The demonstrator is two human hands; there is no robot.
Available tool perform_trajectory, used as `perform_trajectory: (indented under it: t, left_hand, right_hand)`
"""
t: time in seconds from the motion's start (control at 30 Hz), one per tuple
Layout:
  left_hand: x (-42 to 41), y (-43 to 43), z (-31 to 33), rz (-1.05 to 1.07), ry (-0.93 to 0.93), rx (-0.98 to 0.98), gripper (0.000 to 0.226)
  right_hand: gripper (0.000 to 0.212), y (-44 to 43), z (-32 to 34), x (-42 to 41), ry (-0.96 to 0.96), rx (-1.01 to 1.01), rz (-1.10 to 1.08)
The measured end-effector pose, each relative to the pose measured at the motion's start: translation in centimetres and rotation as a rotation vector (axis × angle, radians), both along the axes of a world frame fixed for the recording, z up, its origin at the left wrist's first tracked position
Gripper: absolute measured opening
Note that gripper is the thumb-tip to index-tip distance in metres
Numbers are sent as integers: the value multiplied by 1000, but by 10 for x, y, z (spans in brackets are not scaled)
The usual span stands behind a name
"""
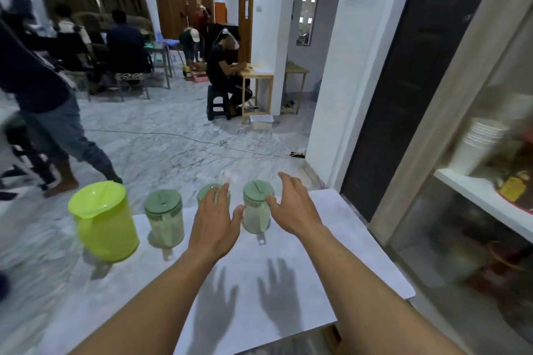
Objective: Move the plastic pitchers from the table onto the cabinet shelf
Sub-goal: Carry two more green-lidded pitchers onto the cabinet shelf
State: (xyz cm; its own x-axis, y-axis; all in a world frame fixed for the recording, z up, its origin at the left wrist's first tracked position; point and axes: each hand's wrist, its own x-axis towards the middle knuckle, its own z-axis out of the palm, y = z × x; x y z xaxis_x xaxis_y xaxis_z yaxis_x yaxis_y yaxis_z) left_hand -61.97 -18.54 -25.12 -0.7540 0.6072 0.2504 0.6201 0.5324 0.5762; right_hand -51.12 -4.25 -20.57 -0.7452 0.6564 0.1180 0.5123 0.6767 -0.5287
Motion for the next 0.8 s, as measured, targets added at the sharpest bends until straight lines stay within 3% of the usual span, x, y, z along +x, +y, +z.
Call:
perform_trajectory:
  t: [0.33,0.53,0.8]
  left_hand:
    - [-53,47,-101,284,-343,125,57]
    - [-70,69,-139,528,-576,269,55]
    - [-89,88,-156,591,-659,330,38]
  right_hand:
    - [74,46,-118,-75,-10,-228,7]
    - [78,52,-169,-96,130,-541,-213]
    - [19,73,-188,-114,162,-819,-321]
